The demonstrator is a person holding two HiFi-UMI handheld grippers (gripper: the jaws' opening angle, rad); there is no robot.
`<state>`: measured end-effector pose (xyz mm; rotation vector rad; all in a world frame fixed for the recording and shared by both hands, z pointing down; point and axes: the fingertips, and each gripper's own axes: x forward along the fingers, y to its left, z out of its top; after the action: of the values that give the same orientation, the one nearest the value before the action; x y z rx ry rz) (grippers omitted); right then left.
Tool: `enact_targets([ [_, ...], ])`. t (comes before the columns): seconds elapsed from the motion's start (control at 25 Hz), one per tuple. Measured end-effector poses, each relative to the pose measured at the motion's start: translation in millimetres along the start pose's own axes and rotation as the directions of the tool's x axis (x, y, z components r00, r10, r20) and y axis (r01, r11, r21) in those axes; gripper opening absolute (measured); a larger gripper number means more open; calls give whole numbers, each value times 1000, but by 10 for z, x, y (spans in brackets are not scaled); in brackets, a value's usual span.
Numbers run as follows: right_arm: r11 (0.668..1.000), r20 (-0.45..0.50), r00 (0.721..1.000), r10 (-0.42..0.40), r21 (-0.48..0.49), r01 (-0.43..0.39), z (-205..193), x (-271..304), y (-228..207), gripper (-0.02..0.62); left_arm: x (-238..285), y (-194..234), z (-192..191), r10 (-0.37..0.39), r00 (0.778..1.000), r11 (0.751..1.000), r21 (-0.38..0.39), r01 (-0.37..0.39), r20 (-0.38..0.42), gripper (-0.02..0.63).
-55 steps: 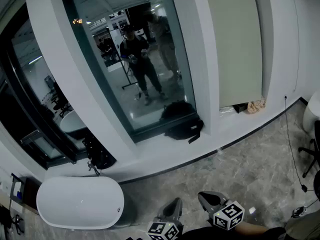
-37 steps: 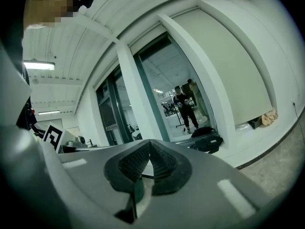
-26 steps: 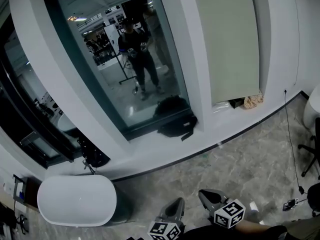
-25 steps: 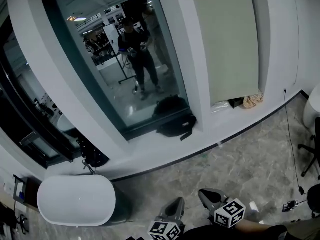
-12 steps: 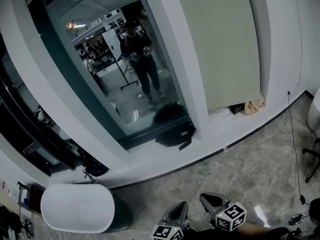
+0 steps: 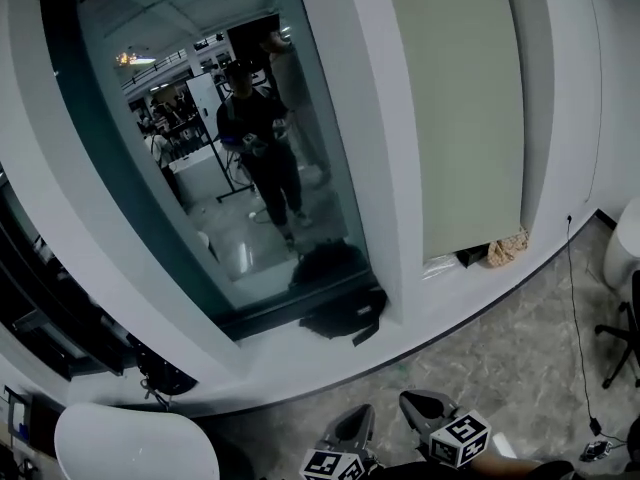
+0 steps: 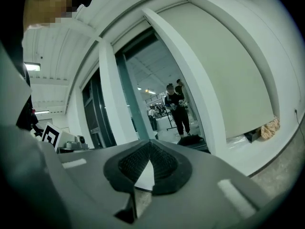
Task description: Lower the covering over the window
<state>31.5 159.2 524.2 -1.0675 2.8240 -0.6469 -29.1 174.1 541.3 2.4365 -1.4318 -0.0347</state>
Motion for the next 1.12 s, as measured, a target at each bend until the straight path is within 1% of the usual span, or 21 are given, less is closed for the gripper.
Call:
enact_targets([
  [0.12,1000,13,1000,-18,-11,18,153,493,5,8,149,434,225,-26,1000,1000,9,25,11,7],
  [0.2,1000,17,999,-28,-12,29,191,814,11,8,204,720,335,-29,999,1000,5,29,17,6],
  [0.36,998,4,999,-45,-51,45,194,1297,-68,8,317,1212,442,-6,1000,999,-35,6,16,6],
  [0.48,996,1,997,-77,-48,77,223,1562,-211,8,370,1510,503,14,1000,998,-58,-13,22,6],
  [0.6,997,-9,998,-68,-46,67,272,1857,-302,8,497,1775,575,51,998,995,-90,-49,28,6],
  [0.68,997,-10,998,-61,-54,61,335,2028,-414,8,665,1890,653,71,997,994,-91,-67,35,6],
  [0.76,997,6,998,-62,-52,63,476,2198,-590,8,870,1977,744,87,995,993,-81,-83,44,6],
  [0.96,998,52,998,-45,-32,47,1013,2721,-1062,8,1415,2184,975,130,989,991,-47,-127,67,6],
  [1.12,997,130,990,-46,-49,53,1519,3040,-1607,9,1830,2378,1146,171,982,985,-27,-170,83,6],
])
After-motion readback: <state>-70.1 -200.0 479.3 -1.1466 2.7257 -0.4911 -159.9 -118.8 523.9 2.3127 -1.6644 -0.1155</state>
